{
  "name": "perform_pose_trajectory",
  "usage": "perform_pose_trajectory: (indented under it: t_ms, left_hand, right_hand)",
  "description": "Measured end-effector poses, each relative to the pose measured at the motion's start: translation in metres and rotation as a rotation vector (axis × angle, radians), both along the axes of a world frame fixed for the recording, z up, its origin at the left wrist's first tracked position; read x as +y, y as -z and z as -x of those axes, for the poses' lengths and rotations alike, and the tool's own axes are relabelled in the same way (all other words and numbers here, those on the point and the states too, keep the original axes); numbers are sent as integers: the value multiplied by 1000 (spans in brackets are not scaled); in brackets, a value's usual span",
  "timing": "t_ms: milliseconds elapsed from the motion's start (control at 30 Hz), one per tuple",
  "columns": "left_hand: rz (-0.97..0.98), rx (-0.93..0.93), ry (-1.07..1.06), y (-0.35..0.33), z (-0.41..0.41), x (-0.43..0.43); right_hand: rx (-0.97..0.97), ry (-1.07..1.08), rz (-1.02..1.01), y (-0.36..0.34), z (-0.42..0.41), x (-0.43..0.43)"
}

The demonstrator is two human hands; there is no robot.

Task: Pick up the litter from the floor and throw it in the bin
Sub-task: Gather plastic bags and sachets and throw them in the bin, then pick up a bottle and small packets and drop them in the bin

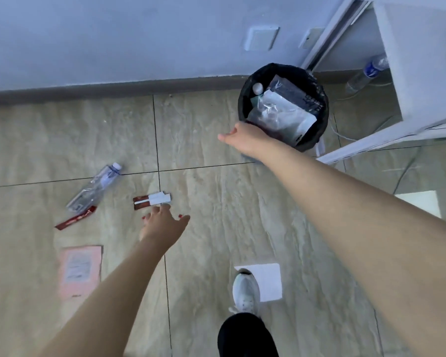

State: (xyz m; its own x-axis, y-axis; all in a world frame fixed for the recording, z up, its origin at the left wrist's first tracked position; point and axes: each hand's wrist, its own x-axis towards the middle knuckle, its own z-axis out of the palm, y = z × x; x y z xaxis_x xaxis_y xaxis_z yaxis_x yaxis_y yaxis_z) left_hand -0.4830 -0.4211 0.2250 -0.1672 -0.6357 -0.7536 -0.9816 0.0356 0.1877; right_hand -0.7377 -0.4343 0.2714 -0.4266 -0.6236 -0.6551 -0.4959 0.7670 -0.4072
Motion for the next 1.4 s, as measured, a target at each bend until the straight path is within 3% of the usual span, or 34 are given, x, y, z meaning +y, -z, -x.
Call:
perform_pose_trajectory:
  t_ms: [333, 567, 800, 967, 1067, 1233, 1400]
  left_hand:
    - [-25, -31, -33, 18, -228, 8]
    - [-81, -54, -45, 118, -301, 25]
    - [-65, -4, -89, 256, -316, 16]
    - [-31, 55, -18, 314, -315, 14]
    - [-7, 143, -94, 325, -317, 15]
    - [-28, 302, -490, 320, -332, 12]
    - [-78, 337, -540, 309, -335, 10]
  right_hand:
    - [-46, -145, -82, 35, -237, -5]
    - [-120, -79, -140, 161, -334, 14]
    - [-114, 305, -220, 319, -363, 47]
    - [121, 370, -236, 375, -368, 38]
    - [176, 486, -191, 386, -364, 21]
    - [153, 627, -129, 388, -374, 14]
    - [138, 706, -63, 390, -393, 23]
